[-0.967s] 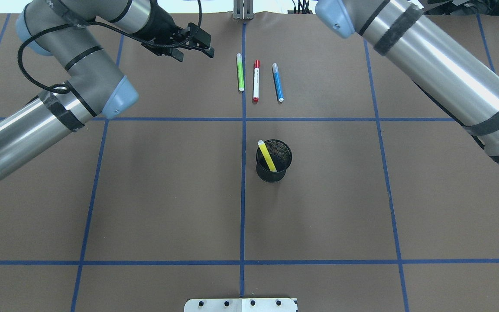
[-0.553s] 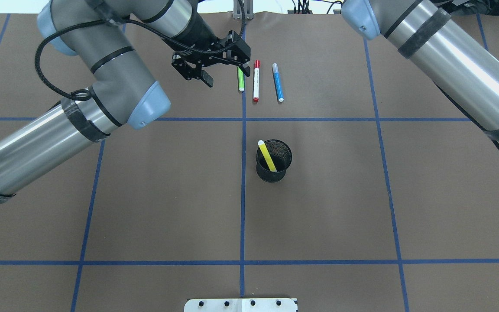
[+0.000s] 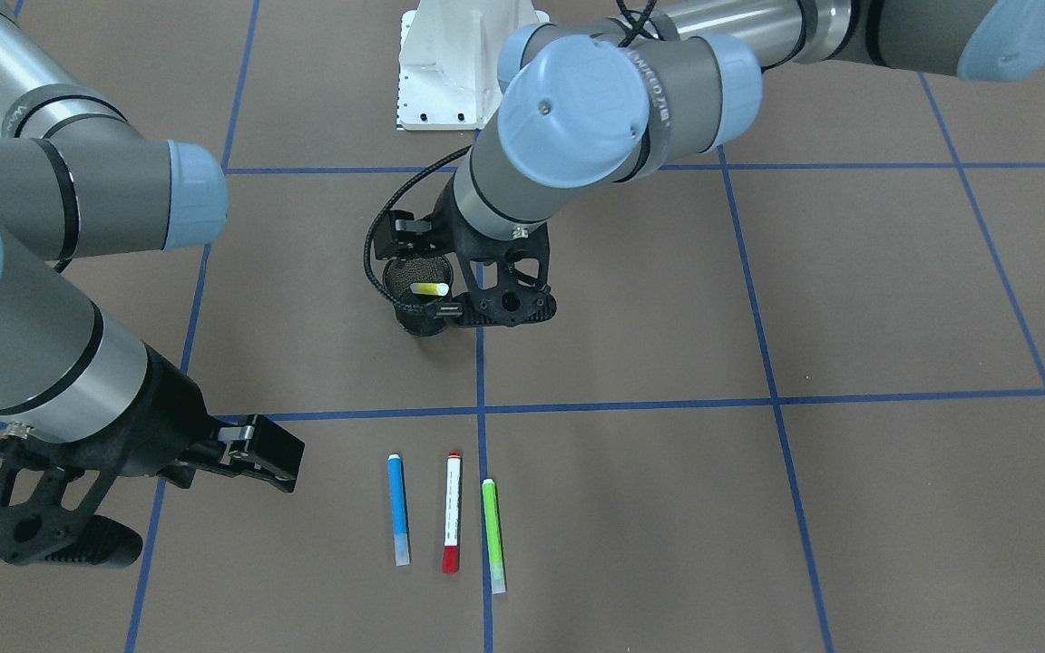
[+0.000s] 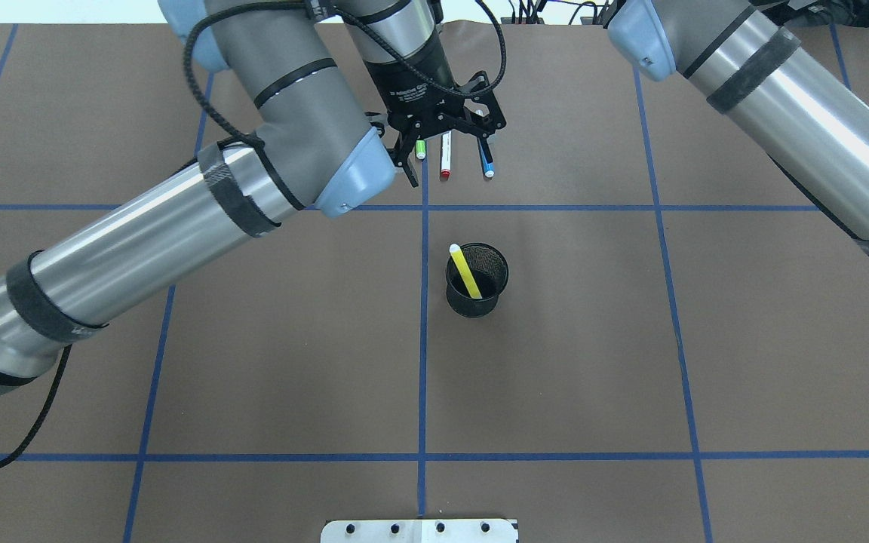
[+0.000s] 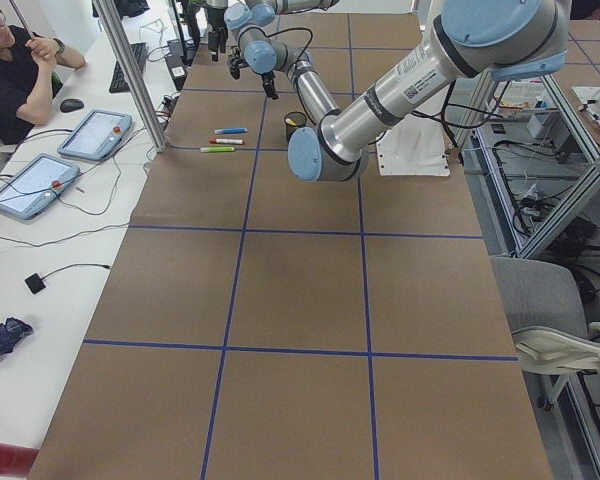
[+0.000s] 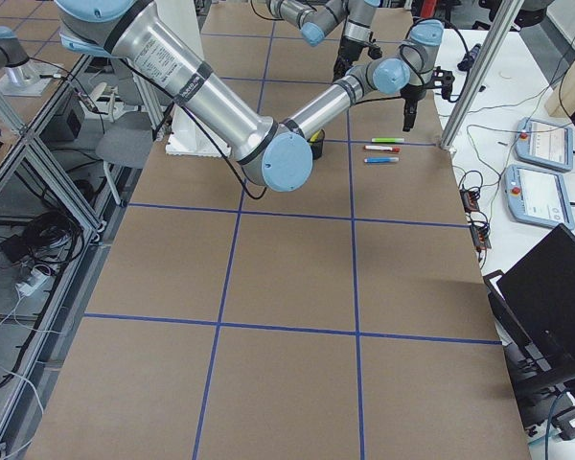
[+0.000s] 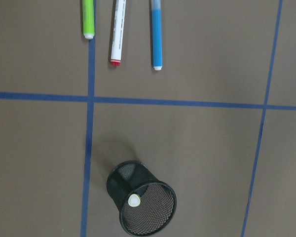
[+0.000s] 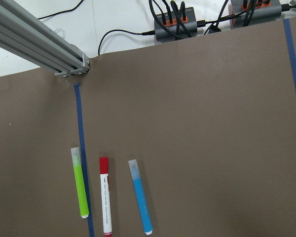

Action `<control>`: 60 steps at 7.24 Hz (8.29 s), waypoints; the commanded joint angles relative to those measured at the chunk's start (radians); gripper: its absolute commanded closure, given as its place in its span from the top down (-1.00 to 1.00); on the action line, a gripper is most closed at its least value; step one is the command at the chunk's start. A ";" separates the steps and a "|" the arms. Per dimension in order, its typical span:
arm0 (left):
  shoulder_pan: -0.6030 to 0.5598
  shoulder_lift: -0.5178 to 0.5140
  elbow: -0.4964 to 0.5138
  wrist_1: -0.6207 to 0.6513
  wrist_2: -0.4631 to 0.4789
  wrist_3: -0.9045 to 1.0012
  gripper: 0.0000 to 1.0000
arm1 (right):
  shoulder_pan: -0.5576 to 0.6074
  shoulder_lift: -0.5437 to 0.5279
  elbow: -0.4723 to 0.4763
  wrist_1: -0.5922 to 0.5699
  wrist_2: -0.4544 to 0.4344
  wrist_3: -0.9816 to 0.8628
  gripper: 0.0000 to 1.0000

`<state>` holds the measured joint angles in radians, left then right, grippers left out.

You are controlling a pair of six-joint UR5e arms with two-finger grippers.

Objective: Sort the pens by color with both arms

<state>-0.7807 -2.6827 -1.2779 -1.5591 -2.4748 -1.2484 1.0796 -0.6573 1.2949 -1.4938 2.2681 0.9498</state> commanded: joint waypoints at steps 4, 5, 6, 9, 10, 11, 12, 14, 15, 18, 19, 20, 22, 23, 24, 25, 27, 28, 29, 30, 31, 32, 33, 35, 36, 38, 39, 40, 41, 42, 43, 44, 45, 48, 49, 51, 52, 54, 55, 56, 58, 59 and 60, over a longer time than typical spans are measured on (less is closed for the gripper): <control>0.060 -0.029 0.167 0.011 0.004 0.020 1.00 | 0.017 -0.060 0.027 0.000 0.027 -0.090 0.99; 0.061 -0.029 0.166 0.008 0.007 0.038 0.97 | 0.051 -0.095 0.038 0.000 0.054 -0.141 0.99; 0.061 -0.025 0.169 0.002 0.007 0.046 0.96 | 0.081 -0.111 0.041 0.000 0.085 -0.157 0.99; 0.072 -0.014 0.189 0.002 0.001 0.079 0.96 | 0.100 -0.176 0.131 -0.070 0.110 -0.207 0.99; 0.072 -0.020 0.210 0.002 -0.007 0.096 0.95 | 0.103 -0.177 0.189 -0.183 0.110 -0.268 0.99; 0.072 -0.022 0.216 0.002 -0.009 0.101 0.95 | 0.105 -0.177 0.233 -0.263 0.104 -0.308 0.99; 0.072 -0.023 0.219 0.002 -0.009 0.103 0.95 | 0.105 -0.185 0.237 -0.272 0.102 -0.319 0.99; 0.075 -0.034 0.244 0.001 -0.009 0.103 0.53 | 0.105 -0.189 0.239 -0.270 0.097 -0.319 0.99; 0.084 -0.036 0.244 0.001 -0.007 0.101 0.36 | 0.105 -0.189 0.239 -0.270 0.097 -0.325 0.99; 0.086 -0.037 0.243 0.001 -0.007 0.101 0.18 | 0.105 -0.191 0.238 -0.270 0.096 -0.329 0.99; 0.086 -0.037 0.242 0.001 -0.007 0.101 0.14 | 0.105 -0.191 0.238 -0.272 0.096 -0.329 0.99; 0.086 -0.036 0.244 -0.001 -0.007 0.103 0.13 | 0.105 -0.191 0.238 -0.270 0.096 -0.329 0.99; 0.086 -0.036 0.246 -0.002 -0.006 0.116 0.13 | 0.102 -0.189 0.238 -0.270 0.094 -0.329 0.99; 0.086 -0.037 0.246 -0.004 -0.006 0.116 0.13 | 0.100 -0.189 0.238 -0.270 0.091 -0.329 0.99; 0.086 -0.037 0.246 -0.004 -0.006 0.116 0.07 | 0.100 -0.188 0.238 -0.270 0.090 -0.329 0.99; 0.086 -0.042 0.246 -0.004 -0.006 0.115 0.04 | 0.100 -0.188 0.238 -0.270 0.090 -0.329 0.99; 0.086 -0.045 0.256 -0.005 -0.004 0.119 -0.03 | 0.097 -0.189 0.236 -0.270 0.088 -0.329 0.99; 0.086 -0.048 0.270 -0.019 -0.004 0.127 -0.03 | 0.097 -0.189 0.236 -0.270 0.082 -0.329 0.99; 0.086 -0.058 0.285 -0.025 -0.004 0.127 -0.03 | 0.097 -0.188 0.238 -0.270 0.082 -0.329 0.99; 0.086 -0.059 0.285 -0.025 -0.004 0.127 -0.08 | 0.097 -0.189 0.239 -0.270 0.082 -0.329 0.99; 0.087 -0.059 0.287 -0.024 -0.003 0.127 -0.18 | 0.097 -0.189 0.239 -0.270 0.080 -0.329 0.99; 0.093 -0.059 0.287 -0.024 -0.003 0.127 -0.19 | 0.099 -0.189 0.239 -0.270 0.080 -0.329 0.99; 0.094 -0.059 0.288 -0.024 -0.003 0.129 -0.19 | 0.097 -0.189 0.239 -0.270 0.080 -0.329 0.99; 0.097 -0.059 0.293 -0.022 -0.003 0.127 -0.20 | 0.097 -0.189 0.239 -0.270 0.080 -0.329 0.99; 0.098 -0.060 0.293 -0.019 -0.004 0.123 -0.25 | 0.097 -0.189 0.239 -0.270 0.080 -0.329 0.99; 0.098 -0.065 0.293 -0.010 -0.006 0.121 -0.31 | 0.097 -0.189 0.239 -0.270 0.080 -0.329 0.99; 0.097 -0.065 0.292 -0.006 -0.006 0.119 -0.31 | 0.095 -0.188 0.239 -0.270 0.080 -0.329 0.99; 0.098 -0.063 0.292 -0.006 -0.006 0.119 -0.31 | 0.094 -0.188 0.239 -0.270 0.080 -0.329 0.99; 0.098 -0.063 0.292 -0.004 -0.006 0.119 -0.32 | 0.094 -0.188 0.239 -0.270 0.080 -0.329 0.99; 0.100 -0.065 0.292 -0.004 -0.006 0.119 -0.32 | 0.094 -0.188 0.238 -0.270 0.080 -0.329 0.99; 0.100 -0.063 0.292 -0.004 -0.006 0.119 -0.39 | 0.095 -0.188 0.239 -0.270 0.080 -0.330 0.99; 0.100 -0.063 0.290 -0.004 -0.004 0.119 -0.51 | 0.094 -0.188 0.239 -0.270 0.080 -0.329 0.99; 0.100 -0.063 0.281 -0.004 -0.006 0.119 -0.68 | 0.095 -0.188 0.238 -0.270 0.080 -0.329 0.99; 0.097 -0.062 0.223 0.019 -0.006 0.116 -0.81 | 0.095 -0.188 0.239 -0.270 0.080 -0.329 0.99; 0.094 -0.063 0.171 0.066 -0.006 0.118 -0.90 | 0.097 -0.188 0.239 -0.270 0.080 -0.329 0.99; 0.084 -0.054 0.080 0.096 -0.006 0.119 -1.00 | 0.099 -0.186 0.239 -0.269 0.080 -0.329 0.99; 0.072 -0.054 0.036 0.128 -0.004 0.119 -1.00 | 0.099 -0.186 0.239 -0.269 0.080 -0.329 0.99; 0.008 -0.046 -0.030 0.131 0.000 0.119 -1.00 | 0.100 -0.185 0.239 -0.267 0.079 -0.329 0.99; -0.044 -0.031 -0.072 0.128 0.008 0.124 -1.00 | 0.100 -0.185 0.241 -0.264 0.079 -0.329 0.99; -0.078 -0.008 -0.119 0.107 0.077 0.129 -1.00 | 0.100 -0.183 0.239 -0.263 0.077 -0.327 0.99; -0.080 0.003 -0.143 0.044 0.268 0.132 -1.00 | 0.095 -0.179 0.238 -0.260 0.059 -0.326 0.99; -0.081 0.009 -0.140 -0.035 0.404 0.113 -1.00 | 0.094 -0.179 0.236 -0.258 0.047 -0.326 0.99; -0.081 0.020 -0.135 -0.076 0.559 0.094 -1.00 | 0.094 -0.179 0.234 -0.252 0.045 -0.326 0.99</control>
<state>-0.8606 -2.6741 -1.4155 -1.5732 -2.0893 -1.1342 1.1745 -0.8367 1.5312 -1.7510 2.3204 0.6241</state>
